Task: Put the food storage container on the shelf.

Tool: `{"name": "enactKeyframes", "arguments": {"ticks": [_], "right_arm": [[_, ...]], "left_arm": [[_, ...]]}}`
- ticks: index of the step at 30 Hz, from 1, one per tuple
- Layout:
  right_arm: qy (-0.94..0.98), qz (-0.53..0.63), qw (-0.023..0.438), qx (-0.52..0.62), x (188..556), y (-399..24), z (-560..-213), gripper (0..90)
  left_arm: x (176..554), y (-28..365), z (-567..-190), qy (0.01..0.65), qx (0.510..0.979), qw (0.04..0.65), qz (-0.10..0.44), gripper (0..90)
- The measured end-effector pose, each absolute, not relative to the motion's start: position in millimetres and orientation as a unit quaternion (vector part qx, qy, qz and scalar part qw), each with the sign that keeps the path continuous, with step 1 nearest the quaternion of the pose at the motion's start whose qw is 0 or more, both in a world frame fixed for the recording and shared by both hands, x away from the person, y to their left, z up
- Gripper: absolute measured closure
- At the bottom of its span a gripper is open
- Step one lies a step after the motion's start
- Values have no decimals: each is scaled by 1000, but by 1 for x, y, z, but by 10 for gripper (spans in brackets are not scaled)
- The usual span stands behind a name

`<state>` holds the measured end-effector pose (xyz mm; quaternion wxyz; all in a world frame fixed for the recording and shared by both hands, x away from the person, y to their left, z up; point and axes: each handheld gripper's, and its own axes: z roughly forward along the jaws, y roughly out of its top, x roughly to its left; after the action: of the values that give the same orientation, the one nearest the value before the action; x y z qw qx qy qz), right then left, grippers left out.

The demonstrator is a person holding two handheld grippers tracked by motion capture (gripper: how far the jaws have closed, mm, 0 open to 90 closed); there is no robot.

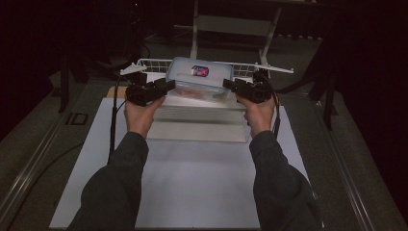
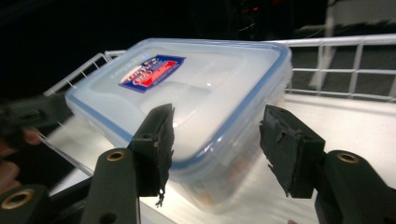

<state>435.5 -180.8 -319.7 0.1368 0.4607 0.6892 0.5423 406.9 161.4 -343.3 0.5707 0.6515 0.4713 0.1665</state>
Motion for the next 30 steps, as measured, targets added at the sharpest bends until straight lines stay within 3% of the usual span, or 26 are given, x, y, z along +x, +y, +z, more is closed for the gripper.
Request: {"name": "enactKeyframes", "arguments": {"ticks": [2, 10, 22, 30], "right_arm": [[709, 523, 174, 440, 426, -181, -314, 451], [783, 462, 235, 344, 391, -178, -300, 455], [814, 448, 234, 285, 339, -196, -310, 415], [810, 455, 240, 283, 306, -220, -342, 369]], "left_arm": [[402, 168, -339, 464, 655, 570, 172, 535], [378, 186, -332, 445, 674, 557, 190, 507], [322, 200, -351, 390, 715, 537, 220, 475], [281, 219, -374, 379, 732, 510, 246, 446]]}}
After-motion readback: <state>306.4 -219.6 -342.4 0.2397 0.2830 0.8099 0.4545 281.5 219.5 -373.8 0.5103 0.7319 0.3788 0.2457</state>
